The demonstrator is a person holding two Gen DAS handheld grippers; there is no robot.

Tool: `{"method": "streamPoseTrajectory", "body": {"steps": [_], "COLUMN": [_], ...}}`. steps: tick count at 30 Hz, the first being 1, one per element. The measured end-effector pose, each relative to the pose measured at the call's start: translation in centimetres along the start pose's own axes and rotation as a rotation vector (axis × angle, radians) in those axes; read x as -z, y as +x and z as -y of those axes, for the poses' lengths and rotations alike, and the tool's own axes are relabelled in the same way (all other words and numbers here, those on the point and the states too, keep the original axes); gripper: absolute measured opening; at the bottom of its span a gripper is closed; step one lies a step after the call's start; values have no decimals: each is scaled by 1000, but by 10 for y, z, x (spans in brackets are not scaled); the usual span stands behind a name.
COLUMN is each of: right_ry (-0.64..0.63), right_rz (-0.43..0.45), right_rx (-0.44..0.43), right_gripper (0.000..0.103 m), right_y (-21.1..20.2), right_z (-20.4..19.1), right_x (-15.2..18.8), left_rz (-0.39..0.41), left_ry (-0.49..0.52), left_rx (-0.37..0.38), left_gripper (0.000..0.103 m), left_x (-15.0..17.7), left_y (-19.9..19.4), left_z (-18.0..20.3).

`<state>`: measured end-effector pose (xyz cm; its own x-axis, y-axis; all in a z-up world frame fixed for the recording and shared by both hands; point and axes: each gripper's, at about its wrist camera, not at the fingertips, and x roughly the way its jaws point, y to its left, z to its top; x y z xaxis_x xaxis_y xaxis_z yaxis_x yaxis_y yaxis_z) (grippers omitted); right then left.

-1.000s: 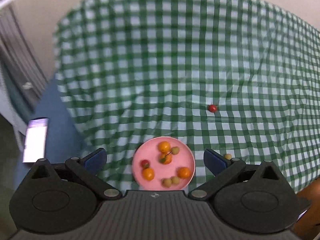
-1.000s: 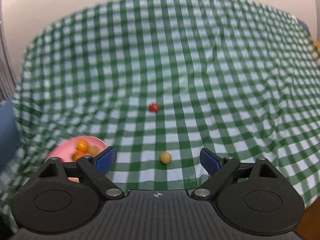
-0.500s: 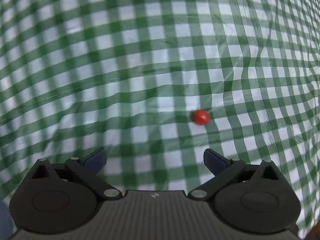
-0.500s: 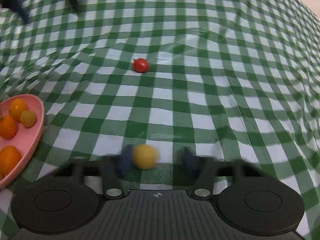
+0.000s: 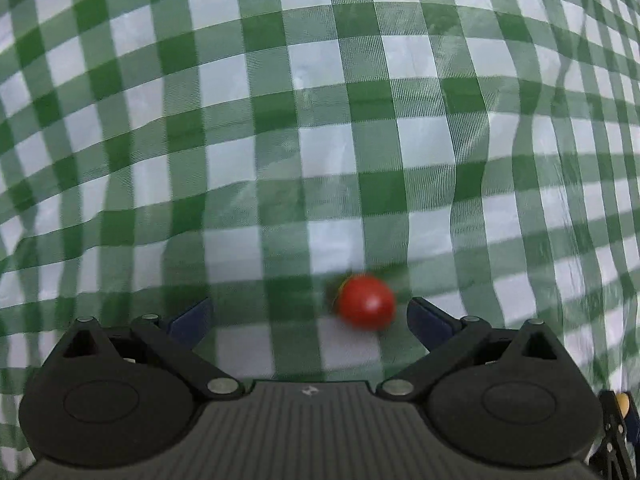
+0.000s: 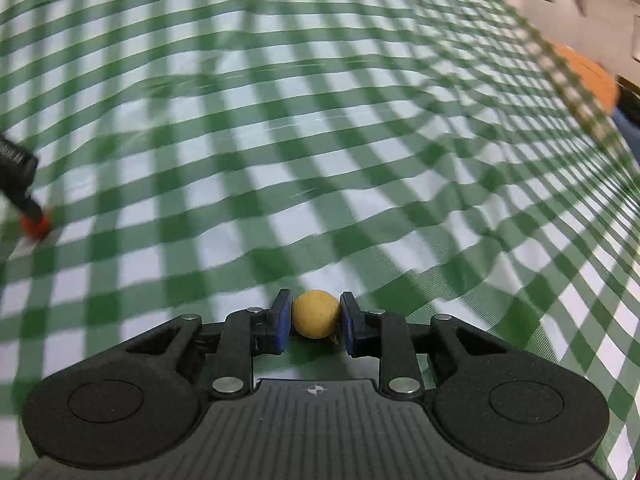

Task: Organize fruits
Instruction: 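Grasp a small yellow fruit with the right gripper while the left gripper grasps a red cherry tomato, then carry both fruits to the pink plate and open both grippers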

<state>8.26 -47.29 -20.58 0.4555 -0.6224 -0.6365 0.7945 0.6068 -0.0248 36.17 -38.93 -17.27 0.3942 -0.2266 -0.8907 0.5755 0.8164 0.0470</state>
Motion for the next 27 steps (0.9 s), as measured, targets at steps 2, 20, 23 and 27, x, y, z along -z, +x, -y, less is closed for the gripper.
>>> {"method": "streamPoseTrajectory", "body": {"steps": [2,20,23,27], "right_ry": [2,28,-31,-42], "right_rz": [4,143,197,200], "right_rx": [10,-64,-72,-100], "right_gripper": [27,27,27,27], "right_y": [4,-20,-37,-83], "right_z": [-1,-2,-4,6], "right_x": [0,-3,-2,-6], "left_rz": [-5,31,29,55], "left_ry": [-6,-145,-191,-216], "left_rx": [9,46,35,9], "left_gripper": [103,43,43,44], "left_x": [-3,34,63,107], "left_y": [6,-83,-126,-183], "left_z": [0,-59,-84,-105]}}
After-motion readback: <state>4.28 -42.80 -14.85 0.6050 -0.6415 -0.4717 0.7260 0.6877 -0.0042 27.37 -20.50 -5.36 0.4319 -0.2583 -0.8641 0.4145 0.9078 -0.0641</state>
